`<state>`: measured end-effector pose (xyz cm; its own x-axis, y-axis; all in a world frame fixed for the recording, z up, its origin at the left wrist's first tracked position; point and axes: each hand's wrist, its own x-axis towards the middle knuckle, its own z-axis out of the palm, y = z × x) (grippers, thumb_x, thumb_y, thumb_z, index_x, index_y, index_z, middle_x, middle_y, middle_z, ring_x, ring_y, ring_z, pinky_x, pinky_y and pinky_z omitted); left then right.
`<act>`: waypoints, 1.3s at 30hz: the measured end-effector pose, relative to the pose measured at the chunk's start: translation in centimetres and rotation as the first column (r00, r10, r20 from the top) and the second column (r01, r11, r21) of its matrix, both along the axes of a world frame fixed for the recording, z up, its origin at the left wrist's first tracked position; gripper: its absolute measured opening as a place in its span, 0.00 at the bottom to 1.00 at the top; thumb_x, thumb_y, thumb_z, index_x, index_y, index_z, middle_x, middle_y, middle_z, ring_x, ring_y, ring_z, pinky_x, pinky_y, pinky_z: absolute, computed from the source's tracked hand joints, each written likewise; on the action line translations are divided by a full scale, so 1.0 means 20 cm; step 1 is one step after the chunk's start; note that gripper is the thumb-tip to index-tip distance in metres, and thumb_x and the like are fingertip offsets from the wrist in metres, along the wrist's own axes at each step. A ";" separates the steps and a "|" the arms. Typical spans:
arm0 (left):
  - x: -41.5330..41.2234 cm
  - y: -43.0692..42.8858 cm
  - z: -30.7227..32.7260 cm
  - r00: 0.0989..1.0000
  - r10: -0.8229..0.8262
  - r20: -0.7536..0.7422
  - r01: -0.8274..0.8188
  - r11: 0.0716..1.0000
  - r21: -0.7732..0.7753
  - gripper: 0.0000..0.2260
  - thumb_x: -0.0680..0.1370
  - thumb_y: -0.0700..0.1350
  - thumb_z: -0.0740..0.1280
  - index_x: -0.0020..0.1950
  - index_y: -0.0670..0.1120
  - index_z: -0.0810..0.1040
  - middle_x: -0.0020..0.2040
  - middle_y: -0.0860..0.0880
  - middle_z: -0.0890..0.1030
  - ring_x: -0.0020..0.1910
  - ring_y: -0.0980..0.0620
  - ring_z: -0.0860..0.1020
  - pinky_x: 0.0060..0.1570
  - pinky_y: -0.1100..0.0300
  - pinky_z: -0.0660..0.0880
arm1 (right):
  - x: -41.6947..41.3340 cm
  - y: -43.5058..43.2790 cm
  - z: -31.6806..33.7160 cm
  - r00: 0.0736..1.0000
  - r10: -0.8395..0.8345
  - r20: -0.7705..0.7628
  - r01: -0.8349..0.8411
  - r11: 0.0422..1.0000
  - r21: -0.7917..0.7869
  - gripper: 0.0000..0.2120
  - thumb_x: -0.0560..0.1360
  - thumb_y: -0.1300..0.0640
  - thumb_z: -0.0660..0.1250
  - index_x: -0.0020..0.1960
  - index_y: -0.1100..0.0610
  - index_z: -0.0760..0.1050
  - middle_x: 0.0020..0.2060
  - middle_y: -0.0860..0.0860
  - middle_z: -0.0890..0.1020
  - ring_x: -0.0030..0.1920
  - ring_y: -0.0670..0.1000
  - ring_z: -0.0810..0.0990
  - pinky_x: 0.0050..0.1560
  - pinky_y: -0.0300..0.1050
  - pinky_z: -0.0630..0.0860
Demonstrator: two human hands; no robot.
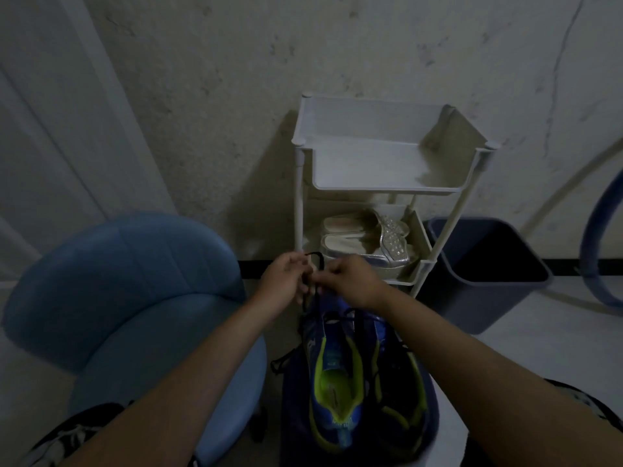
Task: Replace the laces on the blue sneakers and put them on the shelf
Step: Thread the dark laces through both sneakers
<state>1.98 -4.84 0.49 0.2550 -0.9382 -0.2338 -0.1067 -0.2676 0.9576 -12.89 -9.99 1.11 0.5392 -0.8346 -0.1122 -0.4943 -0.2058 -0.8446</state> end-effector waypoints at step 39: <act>-0.01 0.07 0.11 0.965 -0.242 0.100 0.235 0.969 0.083 0.13 0.83 0.44 0.61 0.48 0.39 0.81 0.36 0.47 0.81 0.34 0.55 0.78 0.32 0.70 0.73 | -0.01 0.03 0.18 0.946 -0.232 0.227 0.189 0.962 0.196 0.15 0.81 0.59 0.64 0.37 0.64 0.74 0.19 0.47 0.73 0.20 0.42 0.70 0.22 0.34 0.67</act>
